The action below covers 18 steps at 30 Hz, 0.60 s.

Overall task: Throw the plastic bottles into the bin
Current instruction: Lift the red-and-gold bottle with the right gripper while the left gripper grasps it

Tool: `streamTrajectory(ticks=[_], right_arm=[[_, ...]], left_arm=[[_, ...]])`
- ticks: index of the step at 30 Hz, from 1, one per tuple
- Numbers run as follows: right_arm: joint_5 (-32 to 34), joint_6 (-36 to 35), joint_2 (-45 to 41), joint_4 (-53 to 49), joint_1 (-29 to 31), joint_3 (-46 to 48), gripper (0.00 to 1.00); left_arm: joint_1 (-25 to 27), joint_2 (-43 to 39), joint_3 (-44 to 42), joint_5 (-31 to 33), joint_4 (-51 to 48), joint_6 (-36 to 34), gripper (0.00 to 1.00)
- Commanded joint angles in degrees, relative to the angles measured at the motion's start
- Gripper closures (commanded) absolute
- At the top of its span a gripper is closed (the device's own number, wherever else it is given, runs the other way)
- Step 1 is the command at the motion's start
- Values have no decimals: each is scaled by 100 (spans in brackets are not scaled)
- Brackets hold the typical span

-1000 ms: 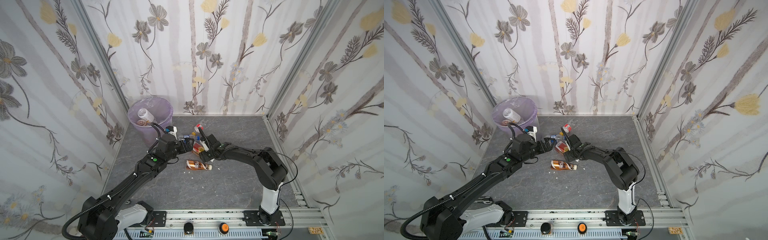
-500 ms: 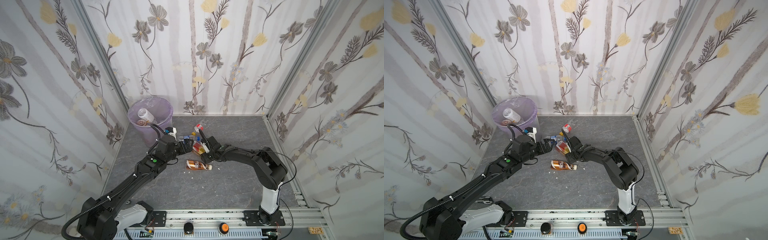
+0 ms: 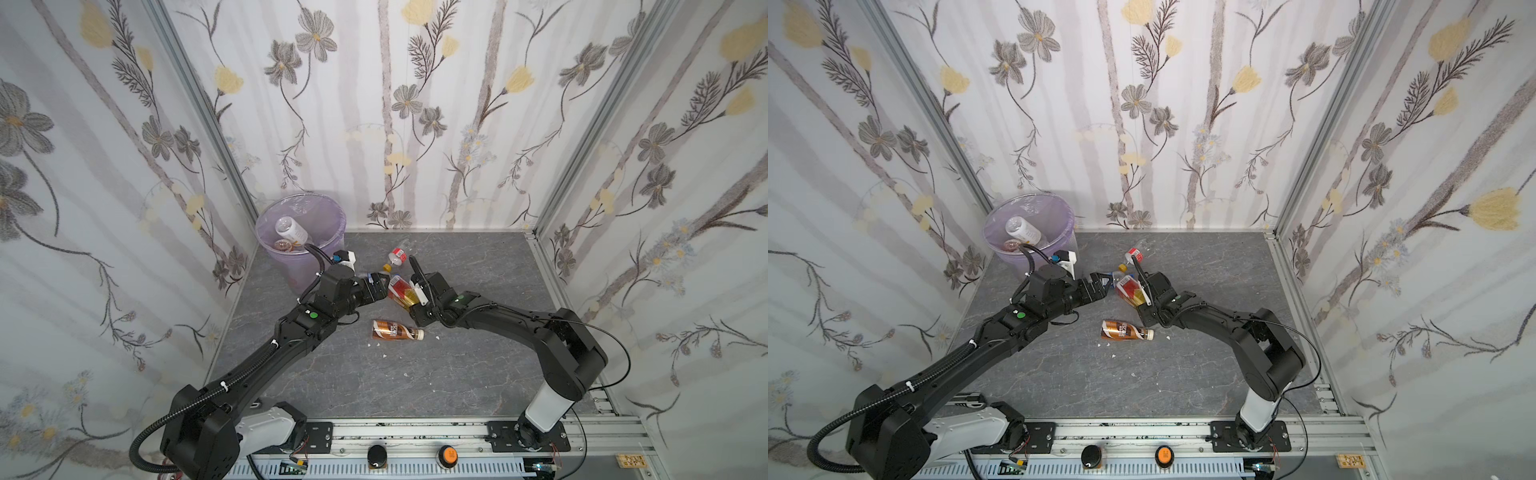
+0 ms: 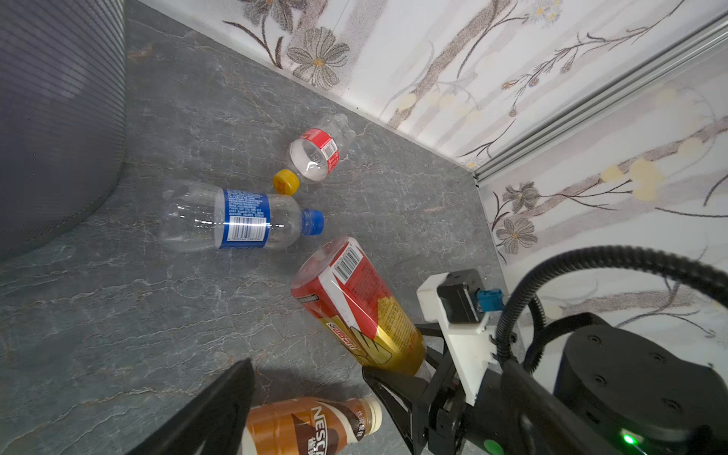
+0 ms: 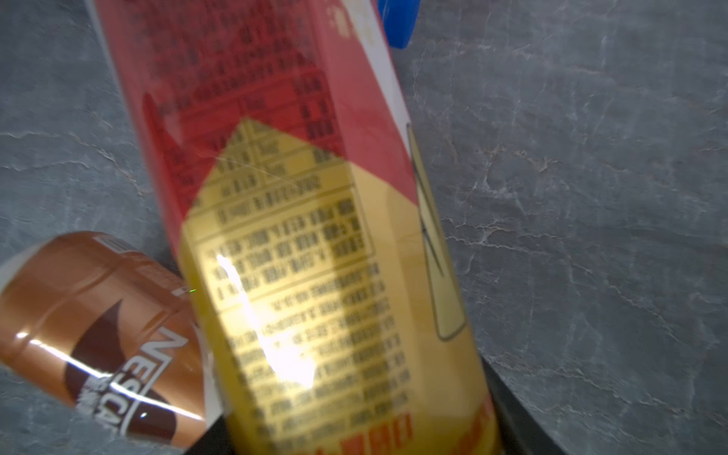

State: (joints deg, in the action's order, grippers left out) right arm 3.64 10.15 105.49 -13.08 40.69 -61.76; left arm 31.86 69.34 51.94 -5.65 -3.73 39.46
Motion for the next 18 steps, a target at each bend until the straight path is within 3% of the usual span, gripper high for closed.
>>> streamTrajectory(ticks=[1, 5, 13, 18], right_arm=[[87, 87, -373, 128, -14, -52, 36], [83, 150, -752, -4, -34, -334, 36], [137, 324, -1196, -14, -39, -771, 37], [39, 421, -1372, 151, -34, -784, 38]], left_arm=[[-15, 223, 325, -232, 176, 331, 0], [-26, 649, 774, -492, 317, 738, 0], [-22, 1026, 1469, -148, 720, 1173, 0], [-16, 1293, 1688, -304, 1081, 1327, 0]])
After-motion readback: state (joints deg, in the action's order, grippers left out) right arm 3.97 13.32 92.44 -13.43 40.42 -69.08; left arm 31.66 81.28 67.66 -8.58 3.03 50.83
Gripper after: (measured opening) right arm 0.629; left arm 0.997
